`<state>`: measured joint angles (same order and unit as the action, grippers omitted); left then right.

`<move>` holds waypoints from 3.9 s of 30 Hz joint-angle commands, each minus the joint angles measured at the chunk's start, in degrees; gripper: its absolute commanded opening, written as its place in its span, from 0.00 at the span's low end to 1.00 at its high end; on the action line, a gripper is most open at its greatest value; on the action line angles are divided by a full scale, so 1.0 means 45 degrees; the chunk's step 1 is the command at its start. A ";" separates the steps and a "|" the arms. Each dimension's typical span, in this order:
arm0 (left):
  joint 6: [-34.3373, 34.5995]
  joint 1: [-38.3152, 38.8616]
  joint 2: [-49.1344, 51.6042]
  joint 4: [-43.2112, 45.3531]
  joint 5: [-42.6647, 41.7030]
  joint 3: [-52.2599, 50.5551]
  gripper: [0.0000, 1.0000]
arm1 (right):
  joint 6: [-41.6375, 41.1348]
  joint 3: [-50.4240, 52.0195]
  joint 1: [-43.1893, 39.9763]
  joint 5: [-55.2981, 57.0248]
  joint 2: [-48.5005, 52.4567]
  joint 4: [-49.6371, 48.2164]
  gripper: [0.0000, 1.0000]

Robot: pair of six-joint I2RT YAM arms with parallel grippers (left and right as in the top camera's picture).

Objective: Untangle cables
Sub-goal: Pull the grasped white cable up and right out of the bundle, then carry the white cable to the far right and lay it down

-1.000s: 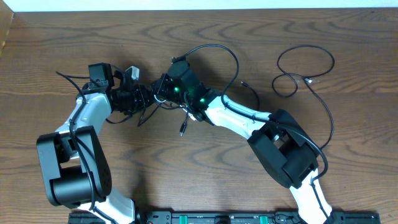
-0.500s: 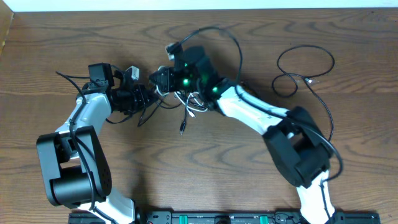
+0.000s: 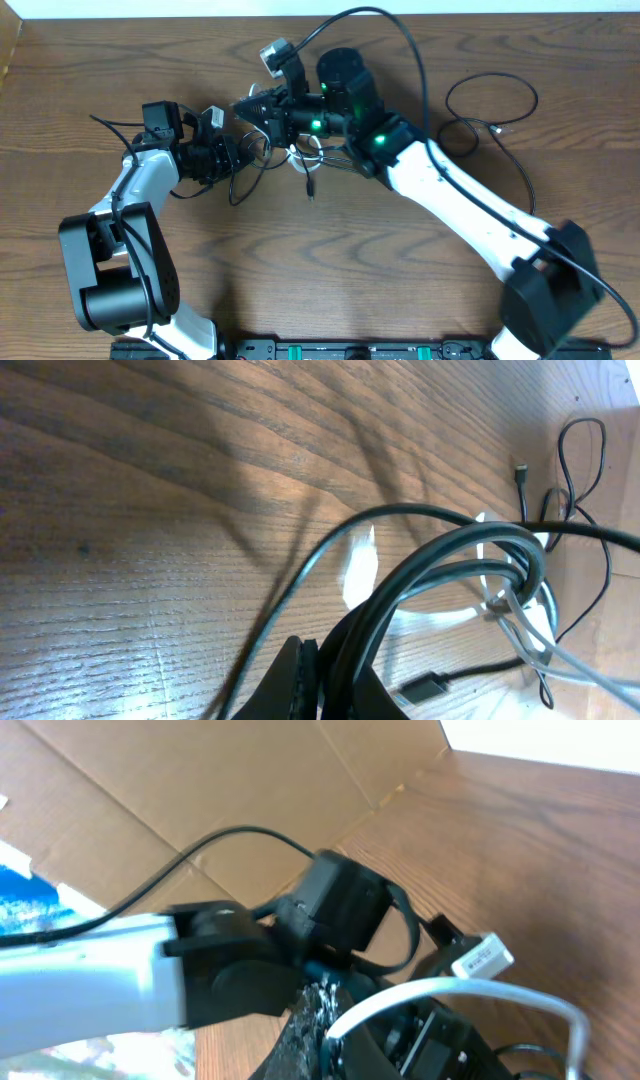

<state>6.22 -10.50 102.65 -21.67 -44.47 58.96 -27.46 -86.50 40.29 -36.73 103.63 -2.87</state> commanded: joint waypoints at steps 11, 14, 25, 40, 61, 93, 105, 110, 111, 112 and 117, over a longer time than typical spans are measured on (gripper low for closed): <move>0.0078 -0.0068 0.0160 -0.0015 0.0073 0.0049 0.08 | 0.2132 -0.0087 -0.1428 -0.0219 -0.3750 0.2827 0.01; 0.0078 -0.0068 0.0160 -0.0015 0.0073 0.0049 0.08 | 0.2458 -0.0087 -0.1710 -0.0219 -0.4430 0.3381 0.01; 0.0078 -0.0068 0.0160 -0.0015 0.0073 0.0049 0.07 | 0.3755 -0.0087 -0.2657 -0.0204 -0.6941 0.4362 0.01; 0.0073 -0.0068 0.0160 -0.0015 0.0073 0.0049 0.08 | 0.3730 -0.0087 -0.5591 -0.0214 -0.9292 0.5260 0.01; 0.0073 -0.0068 0.0160 -0.0015 0.0078 0.0049 0.08 | 0.3113 -0.0087 -0.7587 0.0350 -0.9967 0.5212 0.01; 0.0073 -0.0068 0.0160 -0.0019 0.0073 0.0049 0.08 | 0.2011 -0.0087 -0.9214 1.8136 -0.6110 0.5246 0.01; 0.0073 -0.0068 0.0160 -0.0024 0.0073 0.0049 0.07 | 0.2696 -0.0087 -1.0248 1.5713 -0.3653 0.6596 0.01; 0.0073 -0.0068 0.0160 -0.0024 0.0073 0.0049 0.07 | 0.3317 -0.0087 -1.0302 1.4537 -0.2608 0.6892 0.01; 0.0073 -0.0068 0.0160 -0.0029 0.0073 0.0049 0.08 | 0.3317 -0.0087 -1.0302 1.4212 -0.2395 0.6965 0.01; 0.0073 -0.0068 0.0160 -0.0029 0.0073 0.0049 0.07 | 0.3317 -0.0087 -1.0302 1.3804 -0.2191 0.7062 0.01; 0.0068 -0.0068 0.0160 -0.0073 0.0083 0.0049 0.08 | 0.3313 -0.0087 -1.0302 1.1832 -0.1409 0.7684 0.02</move>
<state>6.22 -10.50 102.65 -21.71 -44.56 58.96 -13.63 -86.50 -5.72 24.05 95.88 30.72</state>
